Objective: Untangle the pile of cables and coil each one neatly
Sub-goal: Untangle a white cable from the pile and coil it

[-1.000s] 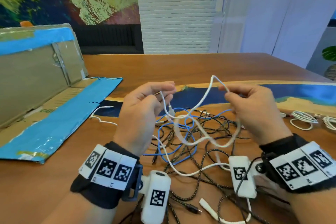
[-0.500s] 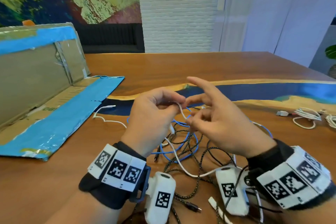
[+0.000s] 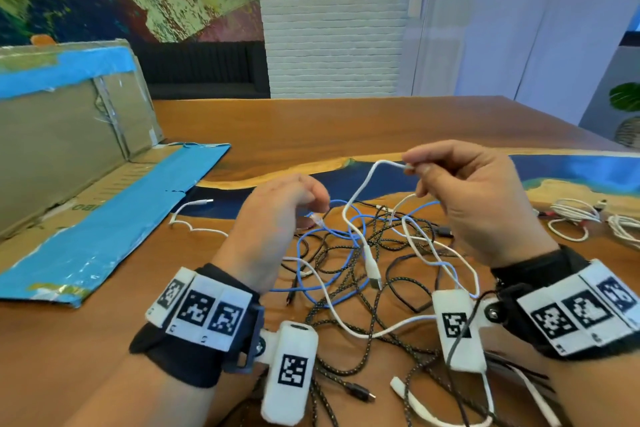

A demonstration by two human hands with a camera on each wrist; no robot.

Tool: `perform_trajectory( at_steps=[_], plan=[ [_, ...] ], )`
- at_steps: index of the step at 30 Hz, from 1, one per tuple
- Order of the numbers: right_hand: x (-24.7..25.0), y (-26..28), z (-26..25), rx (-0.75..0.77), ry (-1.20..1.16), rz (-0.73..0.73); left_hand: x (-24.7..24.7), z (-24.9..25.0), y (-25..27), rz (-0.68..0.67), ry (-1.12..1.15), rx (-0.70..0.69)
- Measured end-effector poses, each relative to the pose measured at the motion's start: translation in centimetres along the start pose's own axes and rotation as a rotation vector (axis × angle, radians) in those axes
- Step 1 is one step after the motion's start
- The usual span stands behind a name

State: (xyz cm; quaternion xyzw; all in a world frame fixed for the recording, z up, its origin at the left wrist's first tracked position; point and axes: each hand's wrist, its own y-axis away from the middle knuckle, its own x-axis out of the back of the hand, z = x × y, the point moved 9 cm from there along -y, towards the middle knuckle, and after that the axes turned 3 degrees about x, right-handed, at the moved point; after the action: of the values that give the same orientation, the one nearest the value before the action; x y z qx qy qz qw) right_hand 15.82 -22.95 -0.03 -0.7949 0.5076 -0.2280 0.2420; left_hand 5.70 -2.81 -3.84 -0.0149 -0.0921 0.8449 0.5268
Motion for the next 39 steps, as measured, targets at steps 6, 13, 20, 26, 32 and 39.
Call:
perform_trajectory(
  at_steps=[6,13,20,26,32,39],
  plan=[
    [-1.0,0.3,-0.3,0.027,-0.052,-0.007,-3.5,-0.9,0.8,-0.286,0.033,0.049],
    [-0.6,0.3,-0.6,0.061,0.176,-0.007,-1.8,-2.1,0.0,-0.214,0.268,0.159],
    [-2.9,0.9,0.6,-0.041,0.345,-0.241,-2.0,0.6,0.9,-0.345,0.653,0.132],
    [-7.5,3.5,1.0,-0.128,0.352,-0.611,-1.8,0.2,0.4,-0.155,0.63,0.029],
    [-7.7,3.9,-0.1,-0.09,0.185,-0.597,-2.8,-0.5,0.5,-0.185,0.247,-0.021],
    [-3.6,1.6,-1.6,0.01,0.08,-0.239,-5.0,-1.6,1.7,-0.45,-0.011,0.089]
  ],
)
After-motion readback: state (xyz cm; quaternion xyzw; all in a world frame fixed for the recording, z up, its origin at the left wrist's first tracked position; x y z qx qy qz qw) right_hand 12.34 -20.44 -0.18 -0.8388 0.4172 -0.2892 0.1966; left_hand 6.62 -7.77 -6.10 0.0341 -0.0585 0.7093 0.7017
